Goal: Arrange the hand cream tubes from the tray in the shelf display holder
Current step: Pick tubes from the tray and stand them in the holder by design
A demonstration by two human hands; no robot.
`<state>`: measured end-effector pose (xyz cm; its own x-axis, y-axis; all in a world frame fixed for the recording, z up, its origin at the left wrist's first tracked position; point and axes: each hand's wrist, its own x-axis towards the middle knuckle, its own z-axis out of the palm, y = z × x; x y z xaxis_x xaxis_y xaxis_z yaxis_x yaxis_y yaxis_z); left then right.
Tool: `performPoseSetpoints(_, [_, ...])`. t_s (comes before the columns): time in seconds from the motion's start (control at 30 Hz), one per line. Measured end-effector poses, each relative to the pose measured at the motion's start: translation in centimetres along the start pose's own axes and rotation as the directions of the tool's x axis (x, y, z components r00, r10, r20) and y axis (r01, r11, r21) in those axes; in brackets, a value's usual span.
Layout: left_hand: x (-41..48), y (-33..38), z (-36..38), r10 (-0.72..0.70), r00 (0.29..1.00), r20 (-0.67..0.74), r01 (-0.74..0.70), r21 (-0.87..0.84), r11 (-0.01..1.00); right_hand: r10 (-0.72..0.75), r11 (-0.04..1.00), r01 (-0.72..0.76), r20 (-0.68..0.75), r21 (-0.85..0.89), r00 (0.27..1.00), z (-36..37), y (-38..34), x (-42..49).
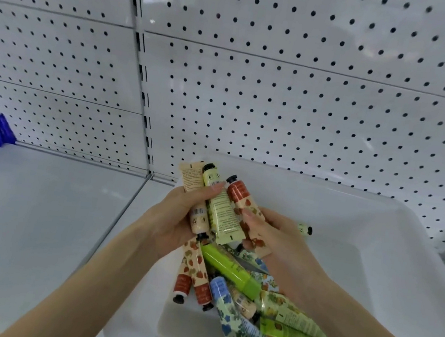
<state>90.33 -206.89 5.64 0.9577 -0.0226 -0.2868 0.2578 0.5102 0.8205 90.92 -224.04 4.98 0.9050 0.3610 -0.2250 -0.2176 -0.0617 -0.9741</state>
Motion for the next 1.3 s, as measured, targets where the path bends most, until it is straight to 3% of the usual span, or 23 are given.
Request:
performPoseSetpoints(0.13, [-0.1, 0.0, 0.2, -0.007, 1.000, 0.024, 0.008, -0.016, 1.000, 0.027, 0.994, -0.029, 0.019, 0.106, 0.999, -0.5, -0.5, -0.2])
performPoseSetpoints(0.33, [0.0, -0.3, 0.3, 0.018, 0.999, 0.038, -0.024, 0.151, 0.988, -0.035, 0.999, 0.034, -0.027, -0.006, 0.999, -0.1, -0.5, -0.1])
performPoseSetpoints(0.43, [-0.1, -0.3, 0.3, 0.015, 0.999, 0.033, -0.020, 0.153, 0.988, -0.040, 0.999, 0.042, -0.102, 0.017, 0.994, -0.2, -0.6, 0.1])
performPoseSetpoints(0.87, [-0.1, -0.2, 0.5, -0.035, 0.998, 0.061, 0.025, 0.160, 0.987, -0.071, 0.994, 0.060, -0.134, -0.086, 0.988, 0.4, -0.1, 0.8])
performPoseSetpoints(1.3, [0.1, -0.1, 0.1, 0.016, 1.000, 0.024, -0.020, 0.208, 0.978, -0.141, 0.977, 0.125, -0.087, -0.171, 0.986, 0.9, 0.0, 0.5])
